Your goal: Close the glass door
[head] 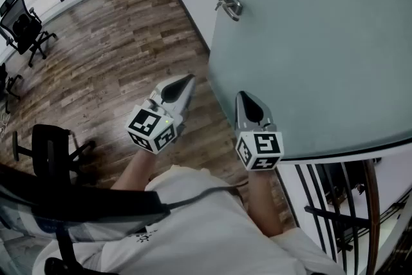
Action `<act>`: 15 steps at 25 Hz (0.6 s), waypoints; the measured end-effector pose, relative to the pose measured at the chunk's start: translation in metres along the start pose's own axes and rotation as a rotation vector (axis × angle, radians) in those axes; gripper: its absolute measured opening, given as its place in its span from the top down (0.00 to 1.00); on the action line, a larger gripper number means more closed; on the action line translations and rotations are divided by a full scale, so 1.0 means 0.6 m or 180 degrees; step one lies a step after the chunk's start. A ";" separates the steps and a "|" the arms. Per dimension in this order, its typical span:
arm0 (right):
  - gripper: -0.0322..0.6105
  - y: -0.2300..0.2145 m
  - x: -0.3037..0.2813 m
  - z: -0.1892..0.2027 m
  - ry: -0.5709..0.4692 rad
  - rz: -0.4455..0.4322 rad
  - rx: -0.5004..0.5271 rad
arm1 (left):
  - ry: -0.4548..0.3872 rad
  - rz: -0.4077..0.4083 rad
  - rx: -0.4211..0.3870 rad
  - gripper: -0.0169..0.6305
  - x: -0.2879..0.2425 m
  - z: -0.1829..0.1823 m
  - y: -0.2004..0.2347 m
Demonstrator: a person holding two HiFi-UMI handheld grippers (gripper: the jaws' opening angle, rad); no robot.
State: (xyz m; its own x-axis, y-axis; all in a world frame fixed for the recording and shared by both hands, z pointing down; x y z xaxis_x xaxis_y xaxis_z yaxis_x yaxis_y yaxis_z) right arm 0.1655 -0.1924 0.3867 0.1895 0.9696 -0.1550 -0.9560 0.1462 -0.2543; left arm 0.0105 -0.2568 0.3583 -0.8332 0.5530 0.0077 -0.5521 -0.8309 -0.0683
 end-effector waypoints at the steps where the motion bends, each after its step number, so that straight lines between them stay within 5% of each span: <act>1: 0.94 -0.001 0.001 -0.001 0.0004 -0.0005 0.0008 | -0.0004 0.0011 -0.0014 0.98 -0.001 -0.001 -0.002; 15: 0.94 -0.068 0.035 0.018 0.0047 -0.0189 -0.0200 | 0.0025 -0.0047 -0.0047 0.97 -0.023 0.004 -0.062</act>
State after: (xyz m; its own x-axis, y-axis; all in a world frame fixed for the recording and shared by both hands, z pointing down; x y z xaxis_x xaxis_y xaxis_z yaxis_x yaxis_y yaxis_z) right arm 0.2059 -0.1758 0.4039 0.2490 0.9565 -0.1518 -0.9272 0.1901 -0.3228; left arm 0.0425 -0.2334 0.3632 -0.8247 0.5656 0.0011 -0.5637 -0.8218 -0.0831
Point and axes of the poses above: the fingertips, and each gripper's own axes: x backward along the fingers, y to its left, z out of its underside, the point moved 4 cm from there along x, backward along the fingers, and after that the axes turned 11 degrees about -x, right-handed, at the moved point
